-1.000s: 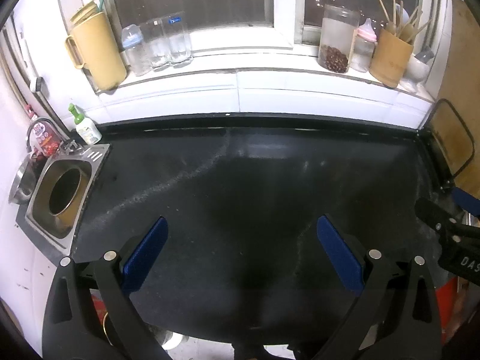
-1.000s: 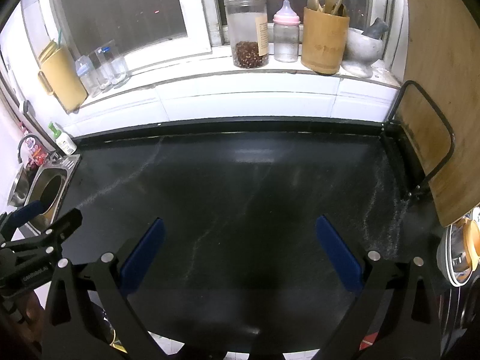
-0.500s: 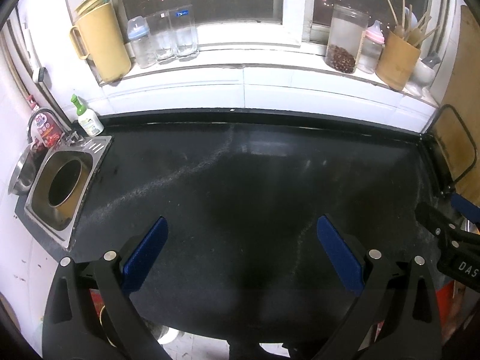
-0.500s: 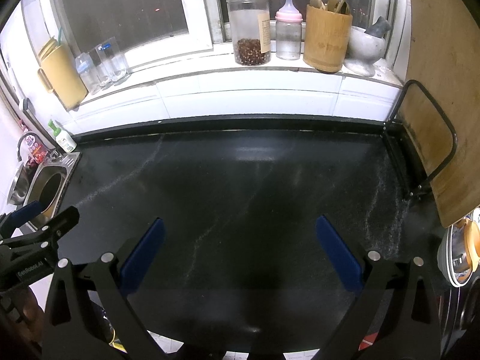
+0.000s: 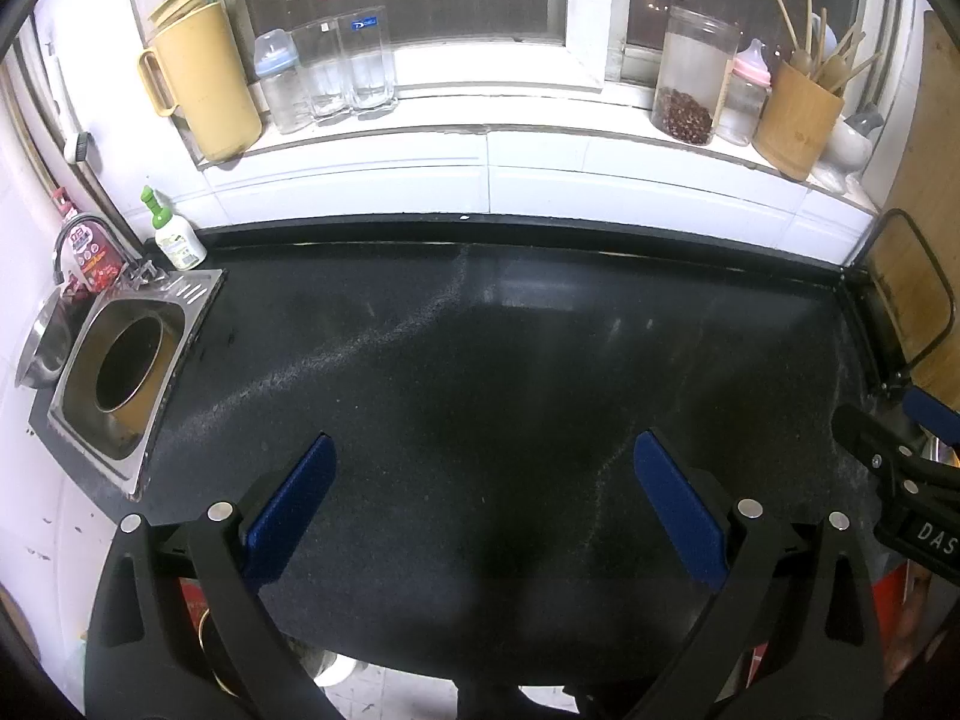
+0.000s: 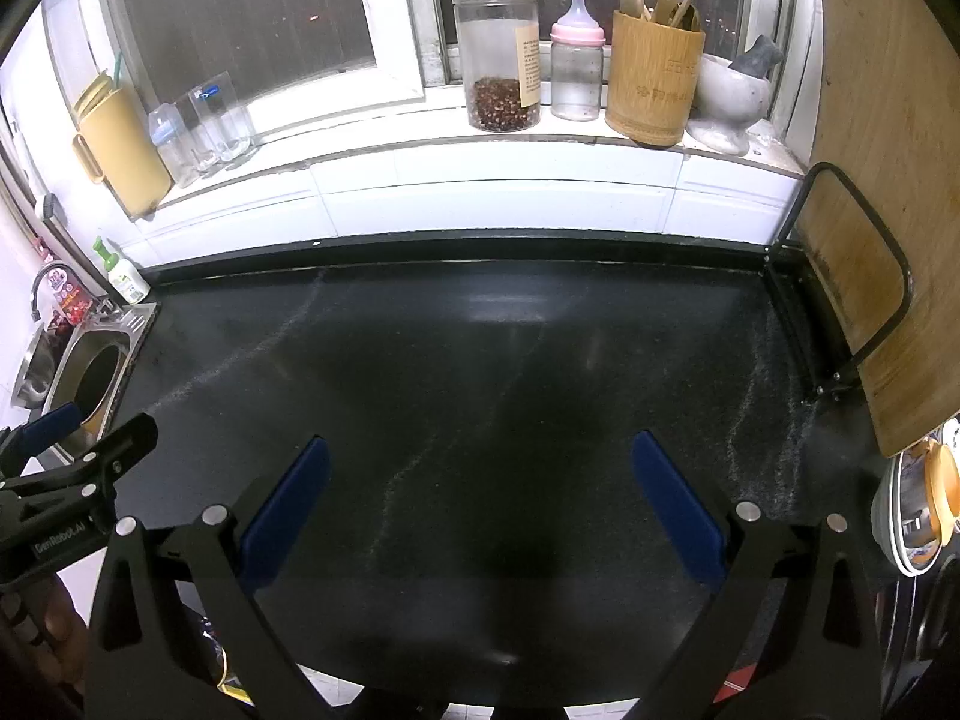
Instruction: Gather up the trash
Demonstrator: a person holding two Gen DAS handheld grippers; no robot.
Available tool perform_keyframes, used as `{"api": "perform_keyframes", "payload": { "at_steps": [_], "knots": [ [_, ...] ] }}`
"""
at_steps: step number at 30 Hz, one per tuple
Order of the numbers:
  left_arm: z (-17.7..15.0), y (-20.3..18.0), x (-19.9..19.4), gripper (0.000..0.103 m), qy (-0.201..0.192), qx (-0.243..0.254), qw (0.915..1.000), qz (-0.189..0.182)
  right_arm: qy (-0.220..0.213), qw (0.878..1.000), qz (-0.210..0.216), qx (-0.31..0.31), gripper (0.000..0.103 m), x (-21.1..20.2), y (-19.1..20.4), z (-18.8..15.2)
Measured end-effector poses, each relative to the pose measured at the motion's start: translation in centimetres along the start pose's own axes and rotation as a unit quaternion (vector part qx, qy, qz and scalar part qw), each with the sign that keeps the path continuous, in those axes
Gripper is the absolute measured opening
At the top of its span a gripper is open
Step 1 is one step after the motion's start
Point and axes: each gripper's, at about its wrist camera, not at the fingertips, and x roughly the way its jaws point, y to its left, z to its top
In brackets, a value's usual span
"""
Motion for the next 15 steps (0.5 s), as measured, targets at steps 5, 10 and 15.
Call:
{"api": "perform_keyframes", "payload": {
  "at_steps": [5,10,15],
  "knots": [
    [0.00,-0.02,0.03,0.097,0.001,0.000,1.0000,0.001,0.000,1.000,0.000,-0.001,0.097,0.02,-0.01,0.10],
    [0.07,0.09,0.02,0.097,0.001,-0.001,1.0000,0.001,0.000,1.000,0.000,-0.001,0.097,0.02,-0.02,0.15],
    [0.16,0.08,0.12,0.097,0.001,0.001,1.0000,0.000,0.000,1.000,-0.001,-0.001,0.097,0.05,0.00,0.20]
  ]
}}
